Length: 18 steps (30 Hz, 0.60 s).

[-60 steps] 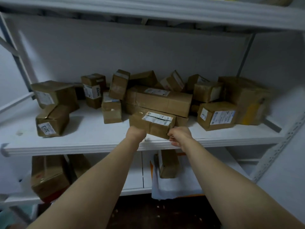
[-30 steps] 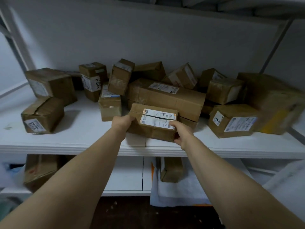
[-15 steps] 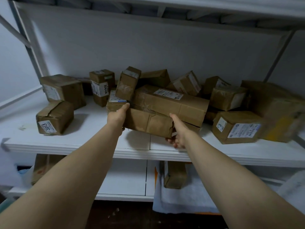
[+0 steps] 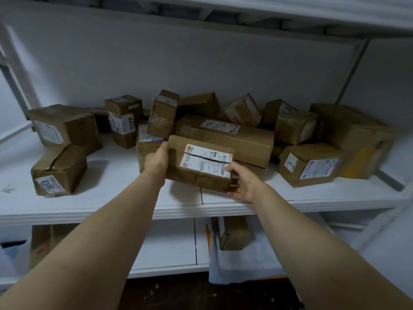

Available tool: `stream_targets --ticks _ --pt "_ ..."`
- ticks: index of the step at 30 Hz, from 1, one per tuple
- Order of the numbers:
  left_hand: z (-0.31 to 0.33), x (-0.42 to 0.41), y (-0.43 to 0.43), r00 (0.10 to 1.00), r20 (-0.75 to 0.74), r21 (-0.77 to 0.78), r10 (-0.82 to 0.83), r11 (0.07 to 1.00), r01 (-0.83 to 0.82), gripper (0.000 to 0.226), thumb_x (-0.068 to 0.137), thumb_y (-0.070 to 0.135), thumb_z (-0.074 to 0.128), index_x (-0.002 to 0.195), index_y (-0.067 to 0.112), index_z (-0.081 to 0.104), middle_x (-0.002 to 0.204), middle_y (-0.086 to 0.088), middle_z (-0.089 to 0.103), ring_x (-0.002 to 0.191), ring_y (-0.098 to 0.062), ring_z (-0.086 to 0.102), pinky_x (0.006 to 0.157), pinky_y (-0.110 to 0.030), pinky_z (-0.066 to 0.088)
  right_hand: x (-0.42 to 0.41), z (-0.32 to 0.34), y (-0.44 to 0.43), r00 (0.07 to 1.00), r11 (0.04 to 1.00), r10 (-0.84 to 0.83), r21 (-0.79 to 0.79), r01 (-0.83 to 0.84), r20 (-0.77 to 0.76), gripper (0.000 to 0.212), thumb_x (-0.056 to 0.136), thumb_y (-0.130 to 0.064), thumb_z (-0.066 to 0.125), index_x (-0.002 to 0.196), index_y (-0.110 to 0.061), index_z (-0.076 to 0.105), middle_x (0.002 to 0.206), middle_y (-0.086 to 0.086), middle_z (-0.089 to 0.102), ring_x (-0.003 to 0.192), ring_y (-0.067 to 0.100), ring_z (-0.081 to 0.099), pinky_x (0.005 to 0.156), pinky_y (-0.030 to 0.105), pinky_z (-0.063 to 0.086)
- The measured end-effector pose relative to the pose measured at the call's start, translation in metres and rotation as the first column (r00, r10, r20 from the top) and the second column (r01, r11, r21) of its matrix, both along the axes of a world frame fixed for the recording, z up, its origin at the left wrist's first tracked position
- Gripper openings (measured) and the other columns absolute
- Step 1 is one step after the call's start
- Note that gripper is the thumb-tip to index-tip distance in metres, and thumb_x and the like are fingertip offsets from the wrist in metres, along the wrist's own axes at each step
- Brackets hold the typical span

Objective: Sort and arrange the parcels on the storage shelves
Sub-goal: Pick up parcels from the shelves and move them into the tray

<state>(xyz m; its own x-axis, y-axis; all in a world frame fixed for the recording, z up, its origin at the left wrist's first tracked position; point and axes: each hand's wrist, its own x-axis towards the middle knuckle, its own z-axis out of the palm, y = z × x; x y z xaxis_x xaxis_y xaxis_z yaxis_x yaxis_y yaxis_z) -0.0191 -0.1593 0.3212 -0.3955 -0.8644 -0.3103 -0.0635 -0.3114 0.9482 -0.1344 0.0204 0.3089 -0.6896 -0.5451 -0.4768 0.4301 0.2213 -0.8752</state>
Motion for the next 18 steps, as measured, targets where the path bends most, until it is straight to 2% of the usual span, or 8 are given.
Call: stream_targets --ticks 2,4,6,9,13,15,16,18 --pt "-0.003 0.0 0.005 1.0 -0.029 -0.008 0.006 1.0 -0.006 0.062 0.082 0.052 0.061 0.129 0.014 0.047 0.114 -0.002 0.054 0.105 -0.024 0.052 0.095 -0.04 0.044 0.001 -0.003 0.006 1.0 0.998 0.008 -0.055 -0.008 0.006 0.035 0.083 -0.012 0.062 0.118 -0.018 0.057 0.109 0.012 0.066 0.093 0.023 0.062 0.065 0.033 0.052" --pt "-0.008 0.002 0.011 0.999 -0.053 -0.032 0.009 0.999 -0.01 0.053 0.073 0.056 0.071 0.105 0.015 0.059 0.111 -0.005 0.063 0.103 -0.024 0.06 0.096 -0.042 0.049 -0.001 -0.009 0.014 0.998 0.995 0.062 -0.08 -0.064 -0.019 0.05 0.083 -0.004 0.062 0.126 -0.025 0.051 0.112 0.012 0.067 0.097 0.028 0.064 0.071 0.04 0.054" --pt "-0.013 0.008 0.022 0.998 -0.063 -0.054 0.012 0.998 -0.016 0.043 0.07 0.055 0.076 0.082 0.019 0.056 0.1 -0.005 0.065 0.099 -0.025 0.064 0.093 -0.043 0.052 -0.003 -0.015 0.026 0.995 0.991 0.093 -0.089 -0.096 -0.043 0.064 0.081 -0.003 0.065 0.133 -0.034 0.044 0.112 0.012 0.067 0.101 0.032 0.064 0.081 0.047 0.054" --pt "-0.018 0.012 0.05 0.999 -0.046 -0.047 -0.003 0.999 0.0 0.044 0.07 0.051 0.078 0.085 0.016 0.055 0.095 -0.005 0.063 0.092 -0.023 0.063 0.087 -0.039 0.055 -0.003 -0.016 0.045 0.999 0.989 0.008 -0.146 -0.013 -0.034 0.05 0.081 -0.014 0.069 0.12 -0.039 0.048 0.108 0.011 0.067 0.101 0.029 0.062 0.088 0.046 0.051" --pt "-0.021 0.004 0.103 0.998 -0.006 -0.037 -0.057 0.998 0.057 0.046 0.072 0.048 0.078 0.092 0.011 0.058 0.091 -0.006 0.063 0.083 -0.021 0.061 0.082 -0.035 0.055 -0.01 -0.02 0.093 0.996 0.995 -0.058 -0.085 0.053 -0.067 0.011 0.079 -0.025 0.07 0.085 -0.021 0.062 0.086 0.008 0.067 0.09 0.027 0.062 0.08 0.04 0.052" --pt "-0.023 -0.001 0.131 0.997 0.024 -0.022 -0.077 0.997 0.078 0.043 0.073 0.051 0.075 0.08 0.012 0.056 0.083 -0.003 0.062 0.082 -0.022 0.061 0.083 -0.036 0.055 -0.019 -0.026 0.127 0.996 0.998 -0.03 -0.053 0.026 -0.081 0.014 0.078 -0.028 0.073 0.081 -0.017 0.064 0.087 0.009 0.068 0.089 0.027 0.062 0.085 0.044 0.052" --pt "-0.025 -0.003 0.144 0.996 0.038 -0.011 -0.086 0.996 0.087 0.044 0.074 0.053 0.073 0.079 0.013 0.056 0.082 -0.003 0.061 0.083 -0.022 0.061 0.083 -0.038 0.055 -0.022 -0.028 0.143 0.996 0.999 -0.011 -0.042 0.007 -0.088 0.015 0.078 -0.028 0.073 0.083 -0.016 0.065 0.088 0.009 0.068 0.088 0.027 0.063 0.081 0.042 0.054" --pt "-0.03 -0.006 0.164 0.995 0.037 0.03 -0.087 0.996 0.086 0.052 0.077 0.058 0.067 0.094 0.01 0.056 0.09 -0.006 0.062 0.088 -0.025 0.061 0.083 -0.041 0.056 -0.027 -0.029 0.169 0.995 0.999 0.044 -0.025 -0.047 -0.086 0.014 0.081 -0.027 0.071 0.087 -0.016 0.066 0.088 0.008 0.067 0.081 0.022 0.062 0.068 0.034 0.051"
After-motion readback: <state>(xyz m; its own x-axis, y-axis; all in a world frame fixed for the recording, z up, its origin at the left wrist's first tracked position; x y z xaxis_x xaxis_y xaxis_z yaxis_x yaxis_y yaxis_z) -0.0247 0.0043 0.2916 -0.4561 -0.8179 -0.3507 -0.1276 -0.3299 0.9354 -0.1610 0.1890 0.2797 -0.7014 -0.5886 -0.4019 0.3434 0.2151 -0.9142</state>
